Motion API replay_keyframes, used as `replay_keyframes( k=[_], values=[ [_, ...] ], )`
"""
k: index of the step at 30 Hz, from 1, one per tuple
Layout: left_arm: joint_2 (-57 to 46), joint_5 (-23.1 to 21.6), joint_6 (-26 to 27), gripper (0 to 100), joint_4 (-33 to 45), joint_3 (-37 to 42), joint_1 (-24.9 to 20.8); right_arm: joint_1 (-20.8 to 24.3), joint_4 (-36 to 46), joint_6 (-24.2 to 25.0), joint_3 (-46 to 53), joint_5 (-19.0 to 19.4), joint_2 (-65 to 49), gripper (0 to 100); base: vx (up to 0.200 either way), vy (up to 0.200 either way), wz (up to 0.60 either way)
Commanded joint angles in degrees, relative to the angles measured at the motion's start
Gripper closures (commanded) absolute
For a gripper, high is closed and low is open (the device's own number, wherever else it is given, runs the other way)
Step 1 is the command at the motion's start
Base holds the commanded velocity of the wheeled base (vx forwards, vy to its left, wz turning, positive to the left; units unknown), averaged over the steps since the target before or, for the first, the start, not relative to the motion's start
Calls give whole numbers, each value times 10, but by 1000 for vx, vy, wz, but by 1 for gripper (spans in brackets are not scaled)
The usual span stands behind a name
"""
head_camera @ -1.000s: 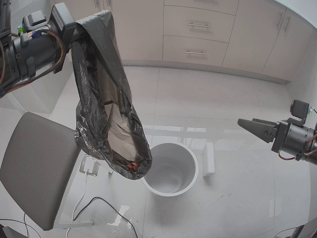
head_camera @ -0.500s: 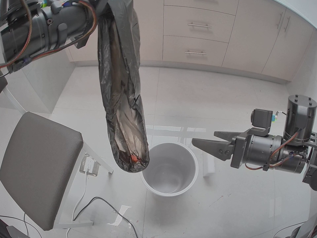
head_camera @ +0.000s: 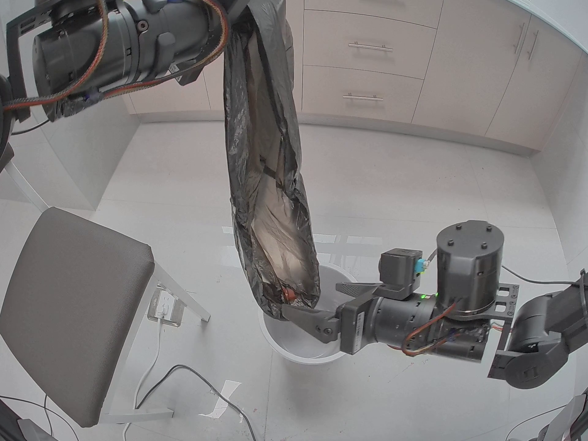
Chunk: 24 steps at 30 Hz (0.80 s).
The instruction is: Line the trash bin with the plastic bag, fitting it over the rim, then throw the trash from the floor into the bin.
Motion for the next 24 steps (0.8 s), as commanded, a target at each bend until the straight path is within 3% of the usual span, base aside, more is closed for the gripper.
replay_keyframes(
  k=[1, 6, 11, 22, 24],
  values=[
    [0, 1, -1, 100, 2, 1, -5, 27, -18, 0, -25, -16, 61, 0, 0, 0, 0],
    [-11, 1, -1, 100, 3, 9, -17, 27, -29, 1, -46, -21, 85, 0, 0, 0, 0],
    [-14, 1, 0, 100, 3, 12, -21, 26, -30, -1, -67, -64, 116, 0, 0, 0, 0],
    [-12, 1, 0, 100, 3, 12, -21, 16, -30, 0, -81, -76, 126, 0, 0, 0, 0],
    [-13, 1, 0, 100, 3, 16, -21, 17, -31, 0, -86, -117, 133, 0, 0, 0, 0]
  ],
)
